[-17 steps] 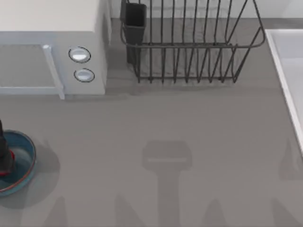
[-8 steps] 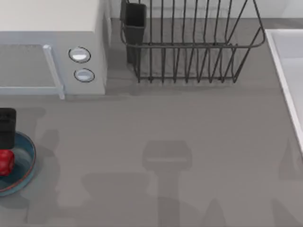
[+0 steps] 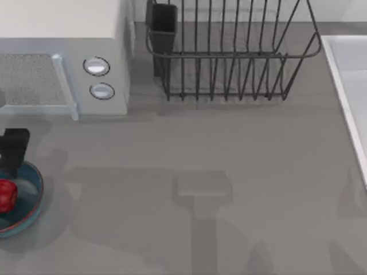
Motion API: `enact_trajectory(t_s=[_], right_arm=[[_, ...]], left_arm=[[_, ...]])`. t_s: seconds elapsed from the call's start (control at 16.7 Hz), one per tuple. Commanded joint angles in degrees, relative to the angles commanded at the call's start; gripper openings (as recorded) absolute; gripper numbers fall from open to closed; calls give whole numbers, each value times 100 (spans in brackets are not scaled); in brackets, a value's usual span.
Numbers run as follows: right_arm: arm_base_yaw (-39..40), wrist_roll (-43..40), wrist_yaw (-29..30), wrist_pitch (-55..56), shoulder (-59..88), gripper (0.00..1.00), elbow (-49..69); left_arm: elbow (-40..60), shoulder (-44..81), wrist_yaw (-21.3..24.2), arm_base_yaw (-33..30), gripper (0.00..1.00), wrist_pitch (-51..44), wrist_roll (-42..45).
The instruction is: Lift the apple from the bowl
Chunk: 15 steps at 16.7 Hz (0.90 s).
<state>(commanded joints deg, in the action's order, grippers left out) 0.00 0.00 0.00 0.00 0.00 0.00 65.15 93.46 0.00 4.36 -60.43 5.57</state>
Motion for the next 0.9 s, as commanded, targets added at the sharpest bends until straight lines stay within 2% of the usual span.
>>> enact_trajectory(t_s=[0.48,0.66,0.9], right_arm=[[0,0,0,0,0,100,0],[0,0,0,0,0,100,0],[0,0,0,0,0,100,0]], left_arm=[[10,157,0,-21,100,14,6],[-328,427,1,-10,100,598,15],[-942,937,2,11,100,1880,32]])
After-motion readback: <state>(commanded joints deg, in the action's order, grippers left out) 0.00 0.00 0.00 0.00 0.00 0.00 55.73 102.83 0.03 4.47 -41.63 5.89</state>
